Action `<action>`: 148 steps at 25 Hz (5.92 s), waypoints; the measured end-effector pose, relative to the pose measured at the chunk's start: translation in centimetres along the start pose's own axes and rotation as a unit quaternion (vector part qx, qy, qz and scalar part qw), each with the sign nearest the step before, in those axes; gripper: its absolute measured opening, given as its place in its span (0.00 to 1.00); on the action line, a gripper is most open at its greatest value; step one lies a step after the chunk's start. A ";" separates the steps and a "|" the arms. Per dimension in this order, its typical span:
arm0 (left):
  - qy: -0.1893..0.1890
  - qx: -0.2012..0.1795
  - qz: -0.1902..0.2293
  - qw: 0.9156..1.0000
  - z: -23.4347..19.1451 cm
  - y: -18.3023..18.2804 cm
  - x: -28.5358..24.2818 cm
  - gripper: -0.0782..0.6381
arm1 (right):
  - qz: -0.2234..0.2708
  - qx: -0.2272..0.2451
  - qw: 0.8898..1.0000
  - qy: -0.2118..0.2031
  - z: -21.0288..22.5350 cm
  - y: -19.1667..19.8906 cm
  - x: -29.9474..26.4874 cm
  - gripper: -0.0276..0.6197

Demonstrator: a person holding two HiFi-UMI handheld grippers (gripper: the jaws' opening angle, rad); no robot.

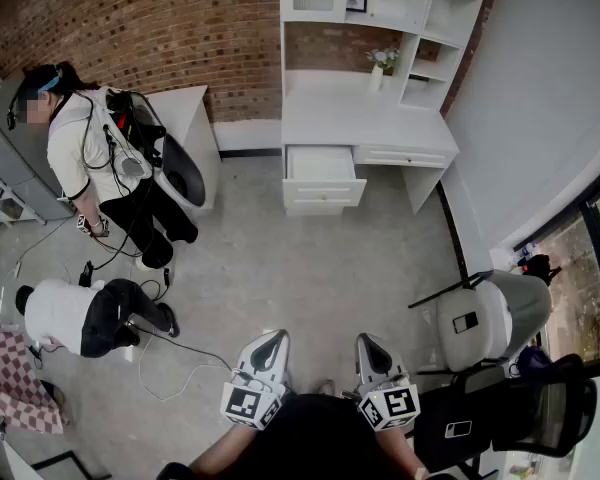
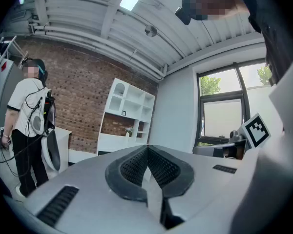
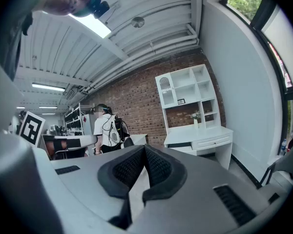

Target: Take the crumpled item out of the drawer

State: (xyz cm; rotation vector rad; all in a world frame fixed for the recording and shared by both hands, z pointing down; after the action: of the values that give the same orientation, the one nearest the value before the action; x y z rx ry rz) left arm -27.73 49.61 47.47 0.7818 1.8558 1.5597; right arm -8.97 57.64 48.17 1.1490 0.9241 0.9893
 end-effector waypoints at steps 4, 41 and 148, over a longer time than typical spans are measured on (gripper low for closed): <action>0.001 0.007 -0.005 1.000 -0.7 -0.9 -0.4 0.14 | -0.001 0.001 1.000 0.001 -0.2 -0.8 -0.8 0.06; -0.001 0.026 -0.047 0.999 -7.8 0.7 -18.6 0.14 | -0.015 0.006 1.000 -0.010 11.8 -2.3 -17.5 0.06; -0.046 0.070 -0.062 0.995 -25.3 -7.2 -67.4 0.14 | -0.445 0.039 0.893 -0.052 56.6 14.0 -69.8 0.08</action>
State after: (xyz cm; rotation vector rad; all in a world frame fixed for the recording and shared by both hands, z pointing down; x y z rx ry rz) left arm -2.99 -18.41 48.37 0.7703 1.9233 1.3061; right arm 21.50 -23.12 76.80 0.6882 1.2377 0.1388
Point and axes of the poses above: the fingertips, and each gripper's own axes: x backward along the fingers, z to its right, y out of its underside, the point moved 5 cm from there along x, backward along the fingers, and after that the axes turned 12 degrees about -y, right-handed, at the moved point
